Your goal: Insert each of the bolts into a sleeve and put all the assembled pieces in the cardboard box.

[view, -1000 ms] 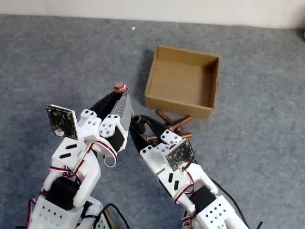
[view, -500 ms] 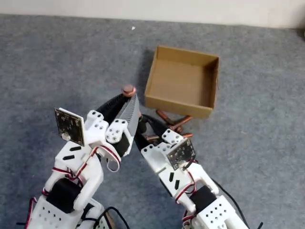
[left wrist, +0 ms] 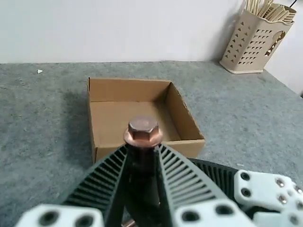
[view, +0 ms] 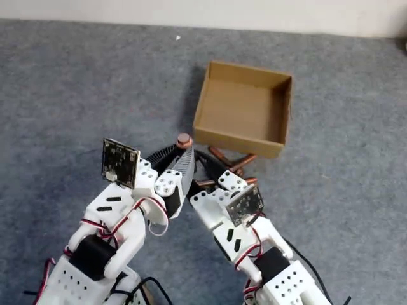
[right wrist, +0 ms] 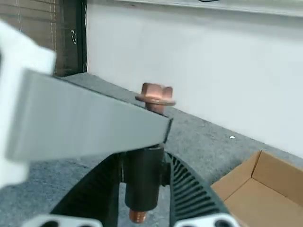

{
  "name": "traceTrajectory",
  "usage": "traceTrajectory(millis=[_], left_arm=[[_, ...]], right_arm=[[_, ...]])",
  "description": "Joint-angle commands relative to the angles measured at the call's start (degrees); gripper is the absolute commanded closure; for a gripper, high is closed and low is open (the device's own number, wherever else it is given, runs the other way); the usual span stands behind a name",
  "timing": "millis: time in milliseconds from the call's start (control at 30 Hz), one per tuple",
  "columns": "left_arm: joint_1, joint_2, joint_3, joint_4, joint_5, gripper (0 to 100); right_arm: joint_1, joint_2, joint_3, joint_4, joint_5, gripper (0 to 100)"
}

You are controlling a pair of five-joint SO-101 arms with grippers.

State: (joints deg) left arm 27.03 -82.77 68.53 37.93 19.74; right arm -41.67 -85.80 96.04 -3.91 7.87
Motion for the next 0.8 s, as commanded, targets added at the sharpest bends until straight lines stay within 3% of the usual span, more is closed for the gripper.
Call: traceTrajectory(millis=[0, 133, 267, 467, 767], left_arm=[[0.5, -0.7, -1.1, 0.2, -0.6, 99], [0.5, -0.7, -1.0, 4.3, -4.0, 85], [0.5, -0.7, -1.5, 9.0, -2.3, 73], [-3.1, -0.7, -6.2, 12.2, -2.6, 74], [-22.1, -0.7, -8.2, 13.0, -2.6, 76]], right_arm=[[0.4, -0.9, 6.2, -1.5, 0.4, 99.4], [0.5, -1.0, 6.2, -0.7, 0.3, 99.4], [0.5, -0.8, 6.2, -0.5, 0.3, 99.4], [2.4, -1.0, 6.0, 5.0, 0.3, 99.4], [7.5, -0.7, 1.9, 20.3, 0.3, 99.4]])
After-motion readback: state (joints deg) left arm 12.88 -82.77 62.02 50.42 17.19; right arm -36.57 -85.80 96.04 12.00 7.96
